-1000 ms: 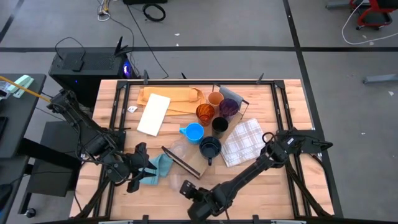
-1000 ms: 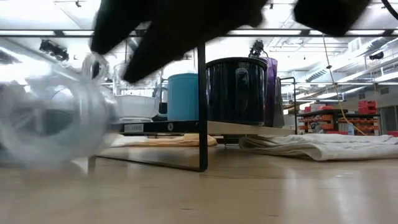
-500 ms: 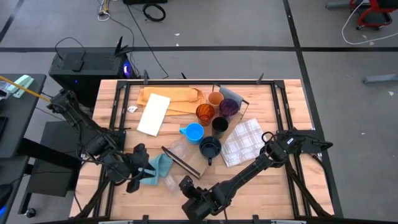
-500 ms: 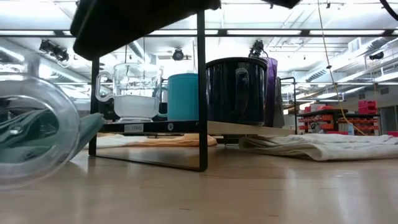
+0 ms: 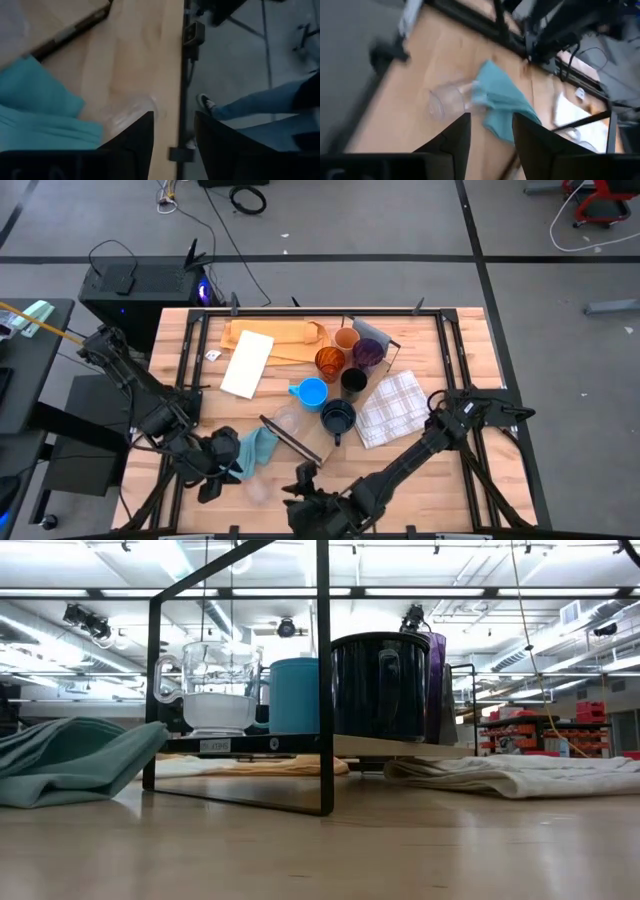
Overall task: Stack small to large cups/mugs on shelf
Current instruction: Put the transparent mug on the shelf
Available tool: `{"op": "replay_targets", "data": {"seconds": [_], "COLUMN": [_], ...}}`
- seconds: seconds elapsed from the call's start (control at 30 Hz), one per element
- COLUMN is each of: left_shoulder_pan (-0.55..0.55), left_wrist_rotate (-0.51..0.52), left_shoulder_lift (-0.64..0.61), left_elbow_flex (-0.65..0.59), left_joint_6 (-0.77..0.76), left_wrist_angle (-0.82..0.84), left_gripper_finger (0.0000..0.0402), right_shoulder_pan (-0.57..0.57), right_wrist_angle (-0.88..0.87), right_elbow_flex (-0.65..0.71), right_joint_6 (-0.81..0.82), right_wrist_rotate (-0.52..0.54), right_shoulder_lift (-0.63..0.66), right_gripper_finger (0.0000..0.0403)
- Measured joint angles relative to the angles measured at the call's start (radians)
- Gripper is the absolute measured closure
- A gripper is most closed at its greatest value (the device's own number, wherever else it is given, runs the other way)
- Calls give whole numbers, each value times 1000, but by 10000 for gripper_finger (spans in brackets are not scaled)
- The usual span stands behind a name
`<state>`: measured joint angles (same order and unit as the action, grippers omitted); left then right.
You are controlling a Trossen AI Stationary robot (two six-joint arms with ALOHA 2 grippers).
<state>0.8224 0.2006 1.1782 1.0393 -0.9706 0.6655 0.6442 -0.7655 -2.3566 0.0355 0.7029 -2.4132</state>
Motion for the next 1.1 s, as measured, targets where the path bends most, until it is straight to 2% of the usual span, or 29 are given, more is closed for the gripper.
{"op": "replay_targets", "data": {"seconds": [0.07,0.23,0.37,0.53,0.73,0.83,1.1], "left_shoulder_pan": [17,68,98,124,117,105,76], "left_wrist_rotate": [-1,0,-1,-34,-189,-221,-214], "left_shoulder_lift": [0,11,69,193,316,336,335], "left_elbow_flex": [0,0,0,-1,-1,-1,-1], "left_joint_6": [-66,-357,-542,-584,-585,-598,-599], "left_wrist_angle": [-2,5,9,-40,-163,-121,-49], "left_gripper_finger": [256,248,235,220,203,194,185], "right_shoulder_pan": [16,49,59,68,97,114,154], "right_wrist_angle": [22,-9,-13,-13,-20,-22,-35], "right_elbow_flex": [6,2,1,1,1,1,1], "right_joint_6": [22,16,18,25,31,61,130], "right_wrist_rotate": [7,143,168,178,173,172,175], "right_shoulder_lift": [24,64,99,115,115,115,115], "right_gripper_finger": [259,275,286,296,300,300,300]}}
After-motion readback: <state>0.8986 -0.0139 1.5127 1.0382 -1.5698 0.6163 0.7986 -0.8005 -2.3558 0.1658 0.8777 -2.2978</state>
